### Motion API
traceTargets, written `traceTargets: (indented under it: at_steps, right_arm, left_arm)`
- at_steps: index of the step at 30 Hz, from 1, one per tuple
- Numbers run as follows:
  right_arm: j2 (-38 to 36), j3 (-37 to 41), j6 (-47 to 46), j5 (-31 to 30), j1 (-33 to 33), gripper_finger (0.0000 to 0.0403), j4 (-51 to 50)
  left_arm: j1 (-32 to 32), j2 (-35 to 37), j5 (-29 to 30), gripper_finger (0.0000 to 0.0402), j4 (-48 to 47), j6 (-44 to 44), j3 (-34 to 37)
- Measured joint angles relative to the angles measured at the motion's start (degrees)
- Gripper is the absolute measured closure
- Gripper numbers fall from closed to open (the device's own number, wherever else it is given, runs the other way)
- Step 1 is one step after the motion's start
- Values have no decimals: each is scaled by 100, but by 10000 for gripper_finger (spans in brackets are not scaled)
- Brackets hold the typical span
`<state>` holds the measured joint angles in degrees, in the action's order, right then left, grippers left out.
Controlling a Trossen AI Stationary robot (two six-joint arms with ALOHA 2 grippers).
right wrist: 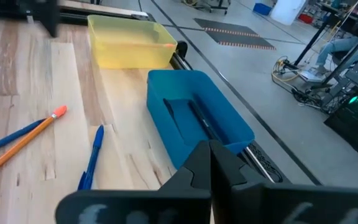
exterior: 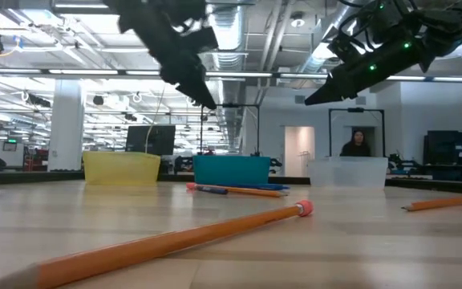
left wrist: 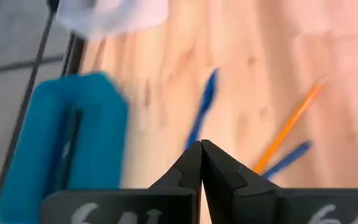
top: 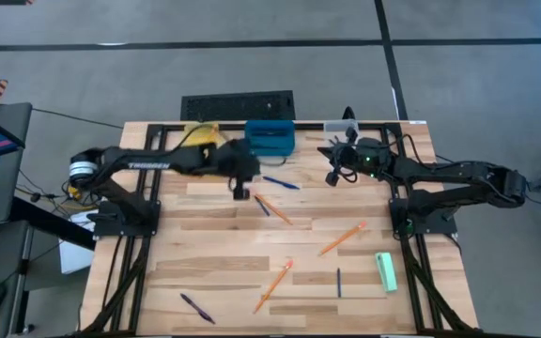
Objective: Sort crayons/erasers/pens/pencils in bins
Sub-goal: Put the orange pencil into the transparent yellow bin
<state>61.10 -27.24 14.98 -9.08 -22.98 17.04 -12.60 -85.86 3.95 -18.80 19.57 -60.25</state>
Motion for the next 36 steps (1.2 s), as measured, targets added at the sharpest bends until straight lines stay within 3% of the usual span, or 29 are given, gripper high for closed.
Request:
traceTargets:
  at_steps: [8,16,28,36]
  right_arm:
    - [-2,-297,6,-2,394,394,-429]
    - [-2,-936,-598,2,1380,376,-2913]
    - [240,-1075,-2892,15,3543,244,-6051]
    - [1063,-1056,-3145,54,4424,207,-6269]
  left_arm:
    - [751,621,6,401,2698,-938,1937]
    - [940,618,15,401,4347,-1528,3068]
    - [924,616,-57,401,4686,-1829,3359]
    - [922,616,-63,401,4684,-2033,3359]
